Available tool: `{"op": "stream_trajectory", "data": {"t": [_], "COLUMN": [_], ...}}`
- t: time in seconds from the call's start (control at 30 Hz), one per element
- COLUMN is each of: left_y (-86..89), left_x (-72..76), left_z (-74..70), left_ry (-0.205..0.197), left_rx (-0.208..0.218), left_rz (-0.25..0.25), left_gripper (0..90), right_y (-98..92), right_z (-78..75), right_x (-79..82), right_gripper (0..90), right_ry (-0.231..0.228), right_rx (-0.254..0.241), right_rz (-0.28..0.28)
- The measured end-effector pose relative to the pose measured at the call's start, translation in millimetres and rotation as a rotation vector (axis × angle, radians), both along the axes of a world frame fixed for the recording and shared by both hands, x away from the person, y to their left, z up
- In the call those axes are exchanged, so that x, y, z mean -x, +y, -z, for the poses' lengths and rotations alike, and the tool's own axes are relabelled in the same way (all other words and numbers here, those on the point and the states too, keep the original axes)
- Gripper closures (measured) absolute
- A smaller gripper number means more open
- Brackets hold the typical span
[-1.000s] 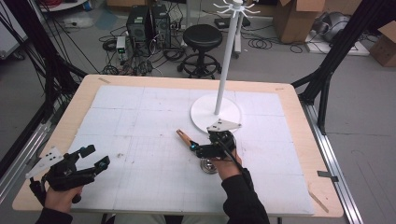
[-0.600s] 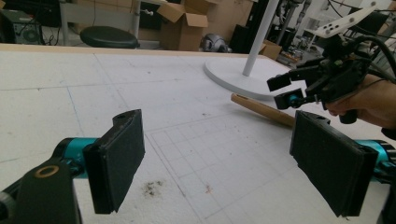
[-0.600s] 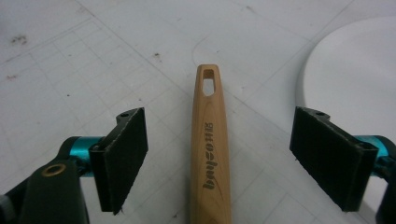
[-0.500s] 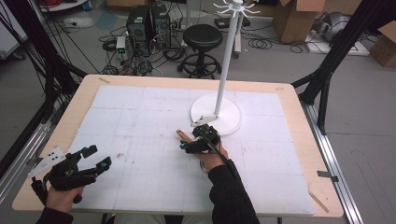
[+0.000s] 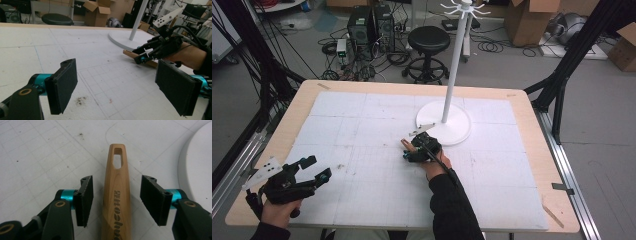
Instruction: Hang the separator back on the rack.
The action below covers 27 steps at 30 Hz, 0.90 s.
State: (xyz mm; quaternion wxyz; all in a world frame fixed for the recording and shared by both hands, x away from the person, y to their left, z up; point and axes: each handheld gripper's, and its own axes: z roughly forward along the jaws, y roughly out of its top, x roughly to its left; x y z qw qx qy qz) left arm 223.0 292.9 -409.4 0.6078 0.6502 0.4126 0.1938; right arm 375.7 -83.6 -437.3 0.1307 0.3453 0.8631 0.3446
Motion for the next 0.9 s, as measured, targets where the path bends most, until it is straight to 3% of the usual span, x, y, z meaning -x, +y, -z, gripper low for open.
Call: {"op": "stream_trajectory", "data": {"t": [0.63, 0.9], "left_y": [0.1, -0.1], "left_x": [-0.2, -0.1], "left_z": [0.1, 0.1], "left_ry": [0.002, 0.0], "left_rx": [-0.005, 0.001], "left_rz": [0.003, 0.001], "left_gripper": [18.4, 18.4], "right_y": [1.6, 2.9], "right_z": [-0.6, -1.0], "right_x": [1.6, 2.3], "right_gripper": [64.7, 65.5], "right_ry": [0.013, 0.012], "right_rx": [0.028, 0.034], "right_rz": [-0.008, -0.002]}}
